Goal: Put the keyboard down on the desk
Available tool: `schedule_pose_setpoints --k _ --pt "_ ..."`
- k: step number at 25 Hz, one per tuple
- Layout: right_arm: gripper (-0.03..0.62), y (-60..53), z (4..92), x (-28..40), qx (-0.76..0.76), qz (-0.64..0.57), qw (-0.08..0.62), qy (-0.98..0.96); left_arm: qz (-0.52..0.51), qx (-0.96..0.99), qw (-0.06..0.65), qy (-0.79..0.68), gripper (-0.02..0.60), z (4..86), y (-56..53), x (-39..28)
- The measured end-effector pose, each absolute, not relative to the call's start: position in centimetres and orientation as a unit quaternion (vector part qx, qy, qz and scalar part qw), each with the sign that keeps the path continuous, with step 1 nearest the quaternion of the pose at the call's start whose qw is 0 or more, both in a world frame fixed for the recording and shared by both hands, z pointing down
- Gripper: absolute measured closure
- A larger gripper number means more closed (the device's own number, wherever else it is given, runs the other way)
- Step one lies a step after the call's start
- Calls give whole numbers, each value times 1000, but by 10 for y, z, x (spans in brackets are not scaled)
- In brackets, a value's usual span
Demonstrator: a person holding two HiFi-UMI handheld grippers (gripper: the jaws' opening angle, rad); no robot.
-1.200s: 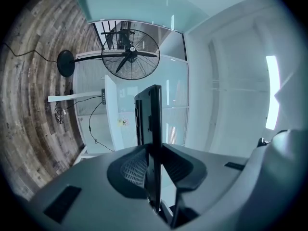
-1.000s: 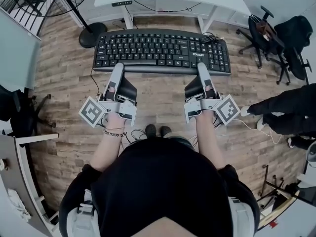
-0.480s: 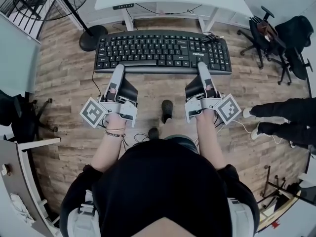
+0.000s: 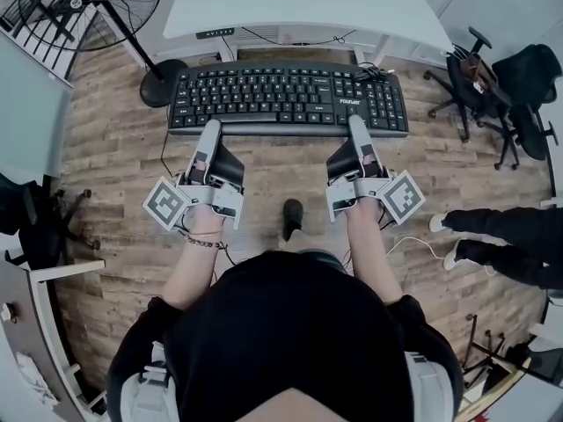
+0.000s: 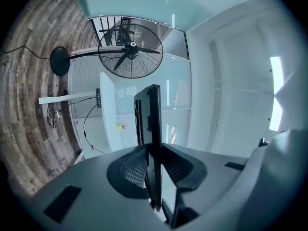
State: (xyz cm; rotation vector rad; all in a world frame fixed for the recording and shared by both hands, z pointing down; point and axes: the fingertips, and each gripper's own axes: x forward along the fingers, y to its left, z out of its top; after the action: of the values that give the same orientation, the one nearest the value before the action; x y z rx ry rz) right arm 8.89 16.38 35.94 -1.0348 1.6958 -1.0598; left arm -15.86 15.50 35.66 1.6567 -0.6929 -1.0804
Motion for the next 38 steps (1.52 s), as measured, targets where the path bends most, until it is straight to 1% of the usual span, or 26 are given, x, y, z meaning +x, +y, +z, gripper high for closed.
schedule_pose_setpoints --k 7,22,38 --pt "484 102 352 106 -403 -423 438 683 -451 686 493 -289 488 350 97 -141" --pt "485 -4 348 147 -392 -427 429 693 -461 689 475 -296 488 342 -2 -102" --pt "485 -24 353 151 -391 -430 432 690 -462 682 482 -299 488 350 -22 -99"
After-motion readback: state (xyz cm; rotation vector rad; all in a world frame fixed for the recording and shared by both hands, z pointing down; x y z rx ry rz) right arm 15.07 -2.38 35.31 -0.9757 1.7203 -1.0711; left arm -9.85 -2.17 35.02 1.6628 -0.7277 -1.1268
